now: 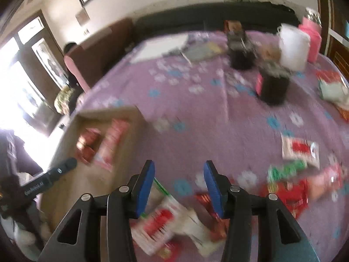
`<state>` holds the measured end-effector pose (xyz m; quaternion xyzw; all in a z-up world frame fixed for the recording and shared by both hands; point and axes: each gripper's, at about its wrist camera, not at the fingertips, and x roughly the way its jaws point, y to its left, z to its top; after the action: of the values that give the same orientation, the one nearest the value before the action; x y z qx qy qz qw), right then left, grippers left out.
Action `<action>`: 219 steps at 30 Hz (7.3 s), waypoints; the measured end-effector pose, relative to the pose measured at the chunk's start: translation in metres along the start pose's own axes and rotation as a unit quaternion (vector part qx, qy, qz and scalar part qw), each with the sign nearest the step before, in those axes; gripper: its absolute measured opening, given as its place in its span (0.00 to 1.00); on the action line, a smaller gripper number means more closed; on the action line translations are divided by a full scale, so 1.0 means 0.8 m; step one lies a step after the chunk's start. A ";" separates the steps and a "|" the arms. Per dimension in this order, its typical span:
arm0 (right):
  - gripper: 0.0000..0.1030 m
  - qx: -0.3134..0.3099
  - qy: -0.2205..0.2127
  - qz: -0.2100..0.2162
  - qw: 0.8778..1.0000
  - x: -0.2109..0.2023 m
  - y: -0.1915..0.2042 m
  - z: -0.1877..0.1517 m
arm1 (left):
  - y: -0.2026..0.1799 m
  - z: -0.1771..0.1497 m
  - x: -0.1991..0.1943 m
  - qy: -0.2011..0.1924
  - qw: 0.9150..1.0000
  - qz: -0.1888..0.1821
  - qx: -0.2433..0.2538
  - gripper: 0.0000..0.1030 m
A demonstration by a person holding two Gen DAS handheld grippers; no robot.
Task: Organize snacks
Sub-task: 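Carry both snacks into the cardboard tray and open both tools, then grasp the red sachet with the left tool while the right tool grasps a white packet, then carry the red sachet and white packet into the tray and release both, then grasp the clear green-sealed zip bag with the right tool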
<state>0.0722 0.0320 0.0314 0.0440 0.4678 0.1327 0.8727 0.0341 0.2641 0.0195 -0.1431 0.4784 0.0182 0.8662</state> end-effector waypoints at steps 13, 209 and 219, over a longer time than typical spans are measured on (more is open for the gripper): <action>0.46 -0.027 -0.030 0.038 0.998 -0.060 -0.024 -0.048 | -0.014 -0.023 -0.070 -0.057 0.995 -0.075 0.015 0.48; 0.25 0.039 0.037 -0.005 0.999 -0.073 -0.095 -0.118 | -0.197 -0.124 -0.077 -0.056 0.955 -0.019 0.290 0.74; 0.25 0.051 0.015 0.006 0.999 -0.092 -0.120 -0.140 | -0.232 -0.100 0.013 0.030 0.962 0.070 0.261 0.73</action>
<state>-0.0408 -0.0854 0.0087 0.0892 0.4870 0.1147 0.8612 0.0049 0.0638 0.0135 0.1216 0.5011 -0.0508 0.8553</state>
